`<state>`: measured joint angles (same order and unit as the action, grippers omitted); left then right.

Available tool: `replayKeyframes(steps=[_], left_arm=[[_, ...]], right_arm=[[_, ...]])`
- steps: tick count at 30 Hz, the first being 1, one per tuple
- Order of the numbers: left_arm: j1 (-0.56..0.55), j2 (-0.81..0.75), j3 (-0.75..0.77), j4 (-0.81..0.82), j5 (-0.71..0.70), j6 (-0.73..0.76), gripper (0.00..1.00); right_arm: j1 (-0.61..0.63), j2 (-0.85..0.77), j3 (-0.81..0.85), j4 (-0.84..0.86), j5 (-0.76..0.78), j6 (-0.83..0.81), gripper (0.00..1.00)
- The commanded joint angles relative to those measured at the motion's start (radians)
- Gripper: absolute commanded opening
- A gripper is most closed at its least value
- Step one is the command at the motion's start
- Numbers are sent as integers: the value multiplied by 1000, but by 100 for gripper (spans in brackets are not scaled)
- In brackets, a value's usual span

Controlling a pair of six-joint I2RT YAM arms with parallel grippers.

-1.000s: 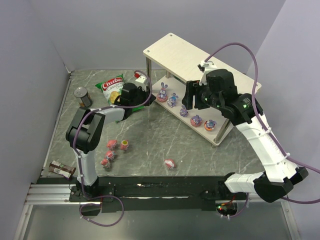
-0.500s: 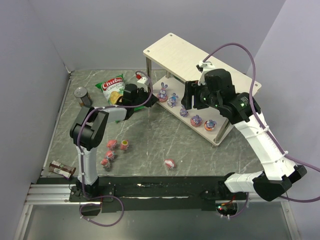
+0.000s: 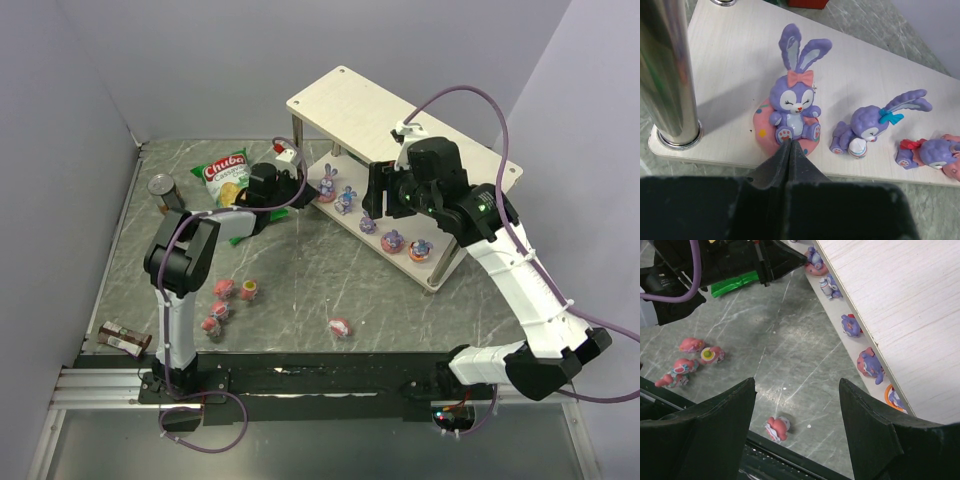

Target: Place and organize the plastic toys onto the shelf

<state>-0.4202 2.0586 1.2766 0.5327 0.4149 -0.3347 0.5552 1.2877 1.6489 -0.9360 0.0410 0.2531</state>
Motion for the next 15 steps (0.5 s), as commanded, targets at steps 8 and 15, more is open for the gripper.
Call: replayKeyframes(steps=[8,15], left_arm=[[-3,38,63,-11,-30,23,4],[9,-40,18,1,-54,33,9]], right_arm=[[-11,9,31,19,19,-8,75],[-11,9,25,25,2,-12,75]])
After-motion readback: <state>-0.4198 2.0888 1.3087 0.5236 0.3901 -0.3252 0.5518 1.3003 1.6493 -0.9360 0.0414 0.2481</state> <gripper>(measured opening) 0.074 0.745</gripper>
